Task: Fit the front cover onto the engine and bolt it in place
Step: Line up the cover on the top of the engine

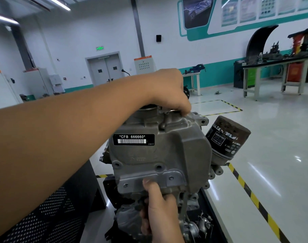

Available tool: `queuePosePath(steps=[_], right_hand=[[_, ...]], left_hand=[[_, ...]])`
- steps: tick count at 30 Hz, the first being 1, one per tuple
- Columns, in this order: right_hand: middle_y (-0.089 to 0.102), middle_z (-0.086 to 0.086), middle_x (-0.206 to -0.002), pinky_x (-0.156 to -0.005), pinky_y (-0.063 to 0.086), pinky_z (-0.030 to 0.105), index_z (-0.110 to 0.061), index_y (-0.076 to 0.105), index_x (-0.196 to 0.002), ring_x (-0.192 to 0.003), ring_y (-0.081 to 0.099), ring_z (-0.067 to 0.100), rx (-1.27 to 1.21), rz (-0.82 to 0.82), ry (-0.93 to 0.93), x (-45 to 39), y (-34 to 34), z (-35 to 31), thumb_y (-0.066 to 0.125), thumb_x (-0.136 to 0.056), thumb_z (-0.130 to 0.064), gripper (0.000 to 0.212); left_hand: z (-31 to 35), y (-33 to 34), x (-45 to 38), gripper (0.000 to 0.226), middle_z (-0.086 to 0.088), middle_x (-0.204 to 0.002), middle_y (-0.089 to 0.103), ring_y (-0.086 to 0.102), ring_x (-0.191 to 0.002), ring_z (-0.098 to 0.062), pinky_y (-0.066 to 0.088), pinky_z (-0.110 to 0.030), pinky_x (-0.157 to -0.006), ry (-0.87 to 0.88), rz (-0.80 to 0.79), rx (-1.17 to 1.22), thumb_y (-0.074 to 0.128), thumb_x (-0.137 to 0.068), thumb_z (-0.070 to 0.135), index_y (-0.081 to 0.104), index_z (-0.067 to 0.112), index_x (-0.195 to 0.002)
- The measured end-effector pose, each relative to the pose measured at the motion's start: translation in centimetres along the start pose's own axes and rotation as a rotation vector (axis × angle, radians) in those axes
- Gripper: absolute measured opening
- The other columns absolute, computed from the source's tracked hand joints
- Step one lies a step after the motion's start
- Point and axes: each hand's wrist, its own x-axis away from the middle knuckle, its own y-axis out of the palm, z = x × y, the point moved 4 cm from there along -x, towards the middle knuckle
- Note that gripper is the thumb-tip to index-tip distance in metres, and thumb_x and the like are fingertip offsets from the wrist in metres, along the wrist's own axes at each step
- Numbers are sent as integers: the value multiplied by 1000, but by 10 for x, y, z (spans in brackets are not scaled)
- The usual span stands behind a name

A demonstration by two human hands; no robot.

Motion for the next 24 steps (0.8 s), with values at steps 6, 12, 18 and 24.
queuePosePath(steps=[6,12,18,24], right_hand=[[61,2,-50,-37,35,19,-6,64,-90,-34,49,14,-18,16,-6,-2,0,3,81,-73,-40,42],[62,3,-52,-39,36,21,-4,63,-95,-36,51,15,-19,33,0,-7,0,7,82,-70,-44,51],[75,5,-82,-69,59,39,-8,67,-95,-76,73,25,16,44,-38,-16,2,11,74,-36,-60,79],[74,6,-76,-65,54,35,-7,68,-90,-75,73,27,32,31,-51,-18,2,12,73,-34,-62,79]], left_hand=[[0,-3,-7,18,-6,-88,77,70,-90,-23,48,-30,-65,28,13,16,85,-75,30,81,14,-80],[-2,-8,-18,13,21,-53,64,58,-60,1,40,-21,-58,83,-60,13,88,-75,29,76,24,-73],[-3,-7,-24,16,6,-80,75,65,-68,1,54,-22,-72,212,-142,36,84,-81,13,75,19,-92],[-5,-7,-27,21,3,-79,77,68,-68,-1,54,-15,-67,215,-179,56,86,-77,7,75,20,-91]])
